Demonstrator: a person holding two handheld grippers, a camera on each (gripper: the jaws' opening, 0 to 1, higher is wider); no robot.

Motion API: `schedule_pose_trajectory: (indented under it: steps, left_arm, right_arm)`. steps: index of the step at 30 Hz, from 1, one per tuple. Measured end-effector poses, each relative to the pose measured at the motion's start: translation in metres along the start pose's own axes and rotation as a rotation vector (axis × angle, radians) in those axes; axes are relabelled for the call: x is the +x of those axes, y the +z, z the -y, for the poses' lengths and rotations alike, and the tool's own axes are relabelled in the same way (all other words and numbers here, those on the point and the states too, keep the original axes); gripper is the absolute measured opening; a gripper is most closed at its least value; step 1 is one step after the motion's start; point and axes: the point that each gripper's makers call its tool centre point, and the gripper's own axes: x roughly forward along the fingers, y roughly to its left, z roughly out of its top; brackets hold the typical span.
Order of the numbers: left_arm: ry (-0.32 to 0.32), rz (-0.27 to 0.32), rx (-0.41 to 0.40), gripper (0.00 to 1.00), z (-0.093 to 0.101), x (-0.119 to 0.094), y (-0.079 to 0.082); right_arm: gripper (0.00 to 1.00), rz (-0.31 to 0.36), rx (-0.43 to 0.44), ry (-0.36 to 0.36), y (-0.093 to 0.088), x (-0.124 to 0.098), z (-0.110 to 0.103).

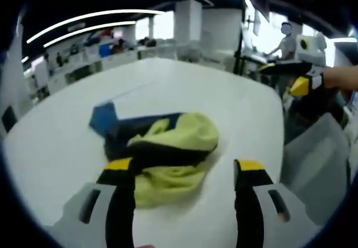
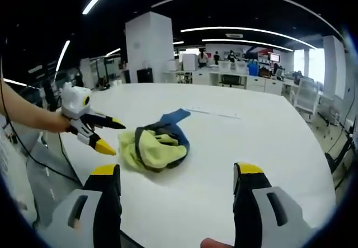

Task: Fold the garment on the visible template until the final outline fits inside the template.

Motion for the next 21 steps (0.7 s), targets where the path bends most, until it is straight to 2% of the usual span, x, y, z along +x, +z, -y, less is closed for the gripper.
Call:
schedule_pose_trajectory:
  steps: [6, 12, 16, 18, 21]
  left_arm:
    - [-0.026, -0.020, 0.020, 0.71, 0.009, 0.010, -0.002]
    - [-0.025, -0.046, 0.026, 0.61, 0.008, 0.020, -0.004]
    - [-0.035, -0.087, 0.019, 0.58, 0.011, 0.035, -0.014]
    - [-0.037, -0.118, 0.043, 0.56, 0.013, 0.041, -0.020]
    - [-0.029, -0.126, 0.080, 0.54, 0.013, 0.045, -0.020]
  right_arm:
    - [0.82, 0.006, 0.016, -0.017, -0.002, -0.004, 0.005]
    - [0.81, 0.003, 0.029, -0.024, -0.007, -0.005, 0.007]
    - [0.81, 0.019, 0.042, -0.033, -0.006, -0.006, 0.010]
    - [0.80, 0.026, 0.048, -0.041, -0.005, -0.008, 0.013]
    - [0.80, 0.032, 0.053, -0.051, -0.005, -0.010, 0.018]
